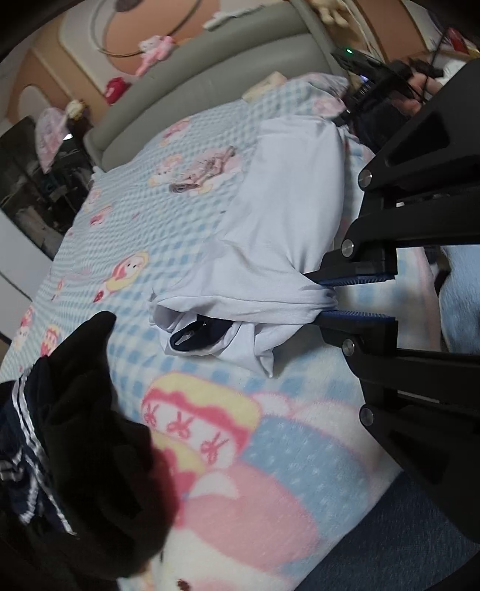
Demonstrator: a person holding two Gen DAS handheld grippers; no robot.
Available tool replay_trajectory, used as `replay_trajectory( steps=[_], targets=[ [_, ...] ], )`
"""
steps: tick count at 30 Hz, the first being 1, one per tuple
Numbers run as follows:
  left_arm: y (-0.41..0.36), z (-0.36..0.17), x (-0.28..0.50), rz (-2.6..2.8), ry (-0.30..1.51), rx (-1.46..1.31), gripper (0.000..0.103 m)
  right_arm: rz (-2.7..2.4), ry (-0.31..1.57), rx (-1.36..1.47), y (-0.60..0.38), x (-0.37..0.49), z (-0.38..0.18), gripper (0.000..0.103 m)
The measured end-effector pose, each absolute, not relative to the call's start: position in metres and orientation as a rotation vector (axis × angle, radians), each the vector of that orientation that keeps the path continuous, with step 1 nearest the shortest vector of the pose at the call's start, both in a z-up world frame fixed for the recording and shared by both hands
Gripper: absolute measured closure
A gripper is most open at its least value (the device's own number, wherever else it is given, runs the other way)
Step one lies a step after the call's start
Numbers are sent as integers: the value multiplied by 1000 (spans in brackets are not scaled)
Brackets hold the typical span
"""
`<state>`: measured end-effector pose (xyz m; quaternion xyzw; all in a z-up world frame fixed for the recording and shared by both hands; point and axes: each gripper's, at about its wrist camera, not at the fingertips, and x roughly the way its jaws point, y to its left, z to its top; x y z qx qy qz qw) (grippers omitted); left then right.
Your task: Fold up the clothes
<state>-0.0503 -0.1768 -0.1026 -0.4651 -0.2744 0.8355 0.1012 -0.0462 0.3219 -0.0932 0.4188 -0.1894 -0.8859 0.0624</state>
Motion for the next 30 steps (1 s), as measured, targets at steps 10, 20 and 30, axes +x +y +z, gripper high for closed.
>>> replay_trajectory(
  steps=[10,20,30],
  targets=[
    [-210,-97,-38,2518,-966,-1411,68,-2725,-794,1335,361,-40,-100,95],
    [-154,-77,-103,2563,-516,-1243,68,-2773,-679,1361,346,-67,-101,91],
    [-182,-95,-107,2683,-731,-1140,63,-2796,-509,1354,321,-96,-96,88]
  ],
)
